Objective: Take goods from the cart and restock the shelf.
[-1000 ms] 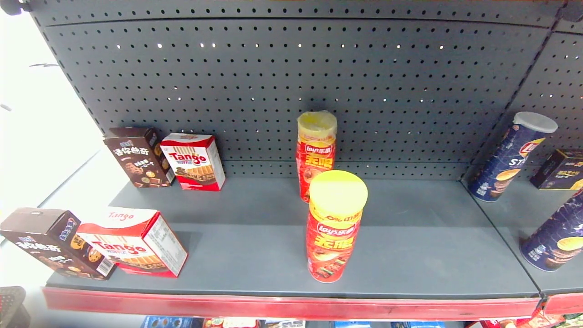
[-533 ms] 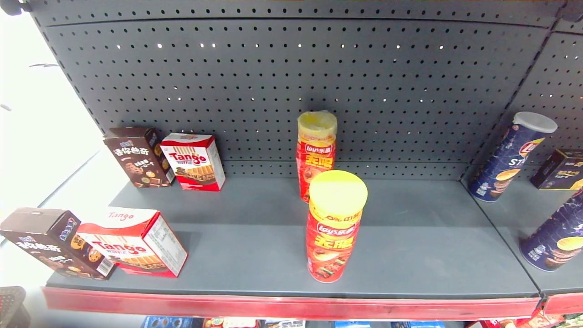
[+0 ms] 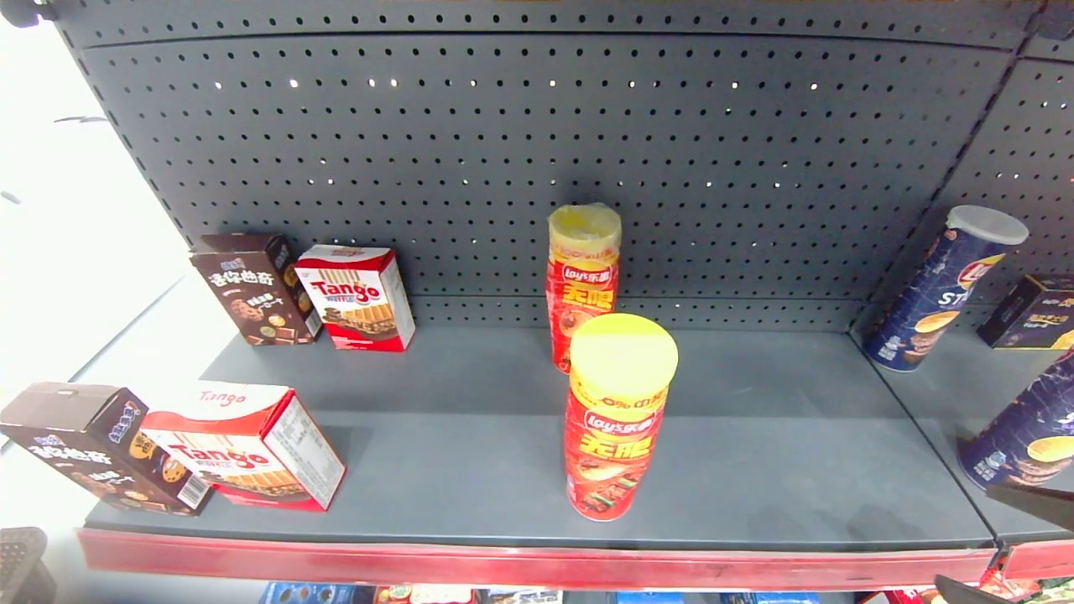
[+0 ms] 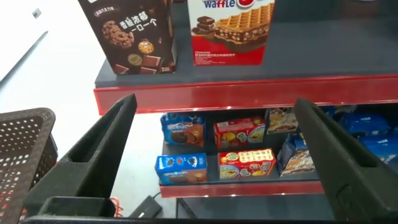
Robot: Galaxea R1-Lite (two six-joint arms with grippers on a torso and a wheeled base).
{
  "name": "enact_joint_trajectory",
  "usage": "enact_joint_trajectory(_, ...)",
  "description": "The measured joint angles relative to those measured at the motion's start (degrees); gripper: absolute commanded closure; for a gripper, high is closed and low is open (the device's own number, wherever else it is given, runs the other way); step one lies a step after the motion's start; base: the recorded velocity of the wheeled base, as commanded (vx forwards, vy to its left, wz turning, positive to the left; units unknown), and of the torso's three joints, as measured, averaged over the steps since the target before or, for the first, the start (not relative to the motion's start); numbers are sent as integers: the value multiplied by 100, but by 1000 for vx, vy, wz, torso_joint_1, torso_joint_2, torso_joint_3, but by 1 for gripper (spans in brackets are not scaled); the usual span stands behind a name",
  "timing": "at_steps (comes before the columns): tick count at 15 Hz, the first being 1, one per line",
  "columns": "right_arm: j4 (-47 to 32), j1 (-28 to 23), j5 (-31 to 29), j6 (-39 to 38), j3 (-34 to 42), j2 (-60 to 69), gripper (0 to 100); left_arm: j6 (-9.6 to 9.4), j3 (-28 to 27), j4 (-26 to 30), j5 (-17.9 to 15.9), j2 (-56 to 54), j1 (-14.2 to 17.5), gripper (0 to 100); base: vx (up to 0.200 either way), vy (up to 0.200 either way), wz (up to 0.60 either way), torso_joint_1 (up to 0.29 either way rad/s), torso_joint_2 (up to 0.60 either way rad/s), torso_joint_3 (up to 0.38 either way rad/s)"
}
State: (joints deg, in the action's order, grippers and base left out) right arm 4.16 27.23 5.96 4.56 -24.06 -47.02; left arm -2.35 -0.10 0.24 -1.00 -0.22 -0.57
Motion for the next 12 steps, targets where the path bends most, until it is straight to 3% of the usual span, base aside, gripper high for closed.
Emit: enact_joint_trajectory(12, 255, 716, -606, -21, -1766, -3256, 0, 52, 10, -9, 24, 1, 13, 0, 0, 0, 0, 0, 0, 0)
